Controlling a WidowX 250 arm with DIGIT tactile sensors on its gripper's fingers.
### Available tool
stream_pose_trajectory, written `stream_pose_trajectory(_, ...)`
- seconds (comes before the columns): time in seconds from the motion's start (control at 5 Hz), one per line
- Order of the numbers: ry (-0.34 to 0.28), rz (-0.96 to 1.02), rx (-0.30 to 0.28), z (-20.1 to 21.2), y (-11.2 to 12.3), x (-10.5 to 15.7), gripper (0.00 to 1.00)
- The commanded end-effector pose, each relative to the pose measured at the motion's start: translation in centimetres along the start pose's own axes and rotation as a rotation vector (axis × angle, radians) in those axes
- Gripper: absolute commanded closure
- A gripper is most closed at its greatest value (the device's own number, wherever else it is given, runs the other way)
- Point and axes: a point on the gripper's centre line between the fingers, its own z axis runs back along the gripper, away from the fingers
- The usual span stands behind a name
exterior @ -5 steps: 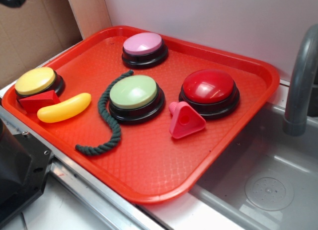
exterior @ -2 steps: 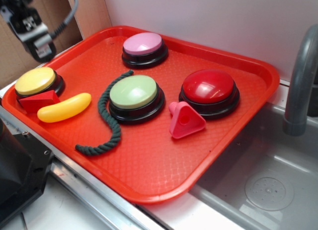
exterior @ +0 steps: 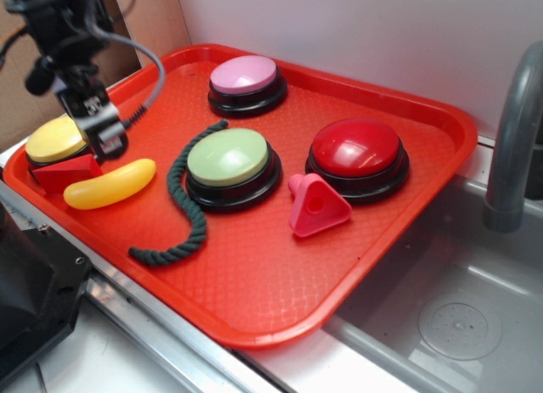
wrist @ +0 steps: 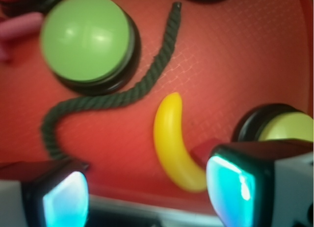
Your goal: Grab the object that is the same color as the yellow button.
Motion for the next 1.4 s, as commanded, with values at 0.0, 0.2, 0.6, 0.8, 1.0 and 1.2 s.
stream_pose_trajectory(0.0, -0.037, -0.075, 0.005, -3.8, 1.0, 1.6, 0.00)
stream_pose_trajectory(0.2, -0.035, -0.105, -0.045, -4.9, 1.1, 1.3, 0.00)
stream_pose_trajectory(0.6, -0.019, -0.082, -0.084, -6.5, 2.2, 0.7, 0.00)
stream_pose_trajectory(0.8, -0.004, -0.088, -0.045, -6.7, 2.0, 0.9, 0.87)
stream_pose_trajectory(1.0, -0.010, -0.098, -0.038, -6.3, 1.7, 1.0, 1.00)
stream_pose_trajectory(1.2, -0.002, -0.072, -0.019, -4.6, 1.6, 1.1, 1.00)
